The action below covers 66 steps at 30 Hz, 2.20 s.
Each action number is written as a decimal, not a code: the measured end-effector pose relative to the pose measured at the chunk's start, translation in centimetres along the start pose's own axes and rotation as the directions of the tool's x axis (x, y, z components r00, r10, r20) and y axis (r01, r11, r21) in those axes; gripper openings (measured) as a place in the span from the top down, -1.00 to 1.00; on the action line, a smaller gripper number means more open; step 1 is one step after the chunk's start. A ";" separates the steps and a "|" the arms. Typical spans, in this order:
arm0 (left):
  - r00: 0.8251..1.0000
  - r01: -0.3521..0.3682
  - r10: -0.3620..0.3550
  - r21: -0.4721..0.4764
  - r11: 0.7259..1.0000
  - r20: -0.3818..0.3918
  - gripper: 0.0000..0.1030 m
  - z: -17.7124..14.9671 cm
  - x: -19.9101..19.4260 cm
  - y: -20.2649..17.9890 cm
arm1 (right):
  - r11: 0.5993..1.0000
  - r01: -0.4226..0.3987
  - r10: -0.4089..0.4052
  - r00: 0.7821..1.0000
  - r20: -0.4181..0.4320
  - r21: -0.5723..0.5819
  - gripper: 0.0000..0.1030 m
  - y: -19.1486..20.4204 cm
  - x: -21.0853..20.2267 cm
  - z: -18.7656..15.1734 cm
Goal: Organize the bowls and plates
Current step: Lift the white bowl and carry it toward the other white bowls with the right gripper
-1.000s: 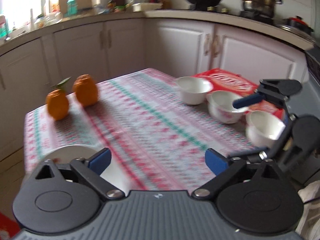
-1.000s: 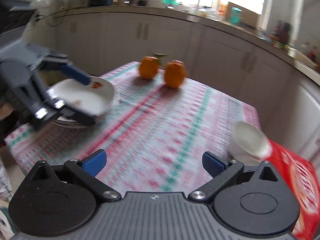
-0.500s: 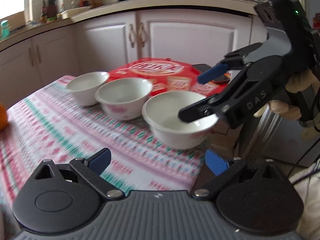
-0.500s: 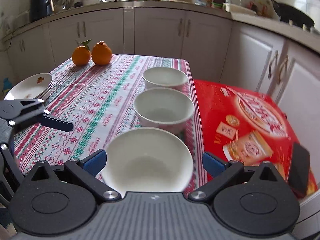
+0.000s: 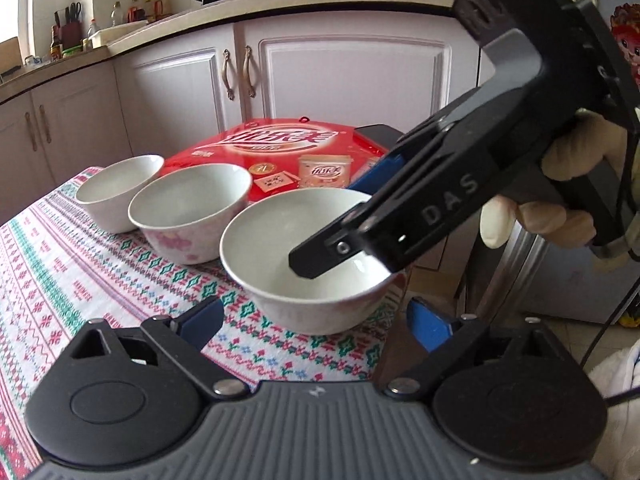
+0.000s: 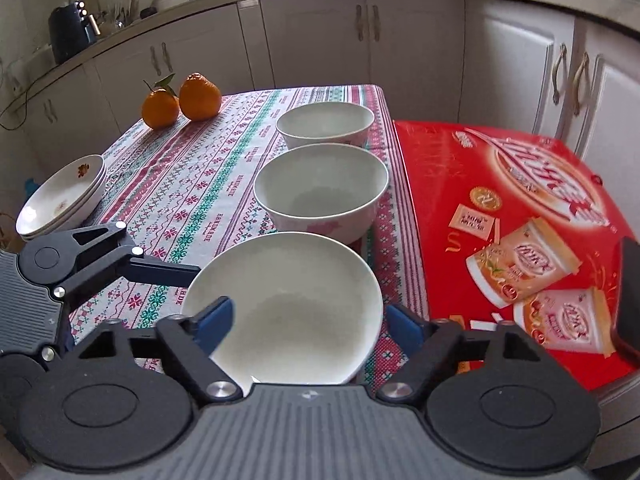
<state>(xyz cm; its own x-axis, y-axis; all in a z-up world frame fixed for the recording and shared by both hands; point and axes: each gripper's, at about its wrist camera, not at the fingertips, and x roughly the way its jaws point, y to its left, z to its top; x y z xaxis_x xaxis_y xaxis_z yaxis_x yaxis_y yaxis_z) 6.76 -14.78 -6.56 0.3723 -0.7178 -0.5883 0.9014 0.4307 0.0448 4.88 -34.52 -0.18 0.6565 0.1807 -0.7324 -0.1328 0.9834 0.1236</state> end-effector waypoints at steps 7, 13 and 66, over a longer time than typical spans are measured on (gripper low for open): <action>0.999 0.005 -0.005 -0.010 1.000 0.037 -0.74 0.6 0.4 0.2 | 1.000 -0.007 0.007 1.000 -0.017 0.006 -0.48 -0.2 0.3 0.2; 0.999 0.003 -0.003 -0.013 1.000 0.038 -0.73 0.8 0.7 0.4 | 1.000 -0.014 0.014 1.000 -0.017 0.011 -0.47 -0.3 0.3 0.2; 0.961 -0.276 0.275 -0.192 0.942 -0.032 -0.72 -4.7 -8.1 8.4 | 0.930 -0.324 0.307 0.944 -0.121 -0.172 -0.47 12.4 8.1 7.2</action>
<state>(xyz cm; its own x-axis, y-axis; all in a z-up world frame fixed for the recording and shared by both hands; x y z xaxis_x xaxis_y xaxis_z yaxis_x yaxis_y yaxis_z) 10.33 -2.80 -5.23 0.5987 -0.5537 -0.5787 0.7036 0.7089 0.0496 13.90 -20.80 0.27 0.4896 0.4704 -0.7342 -0.4643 0.8533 0.2371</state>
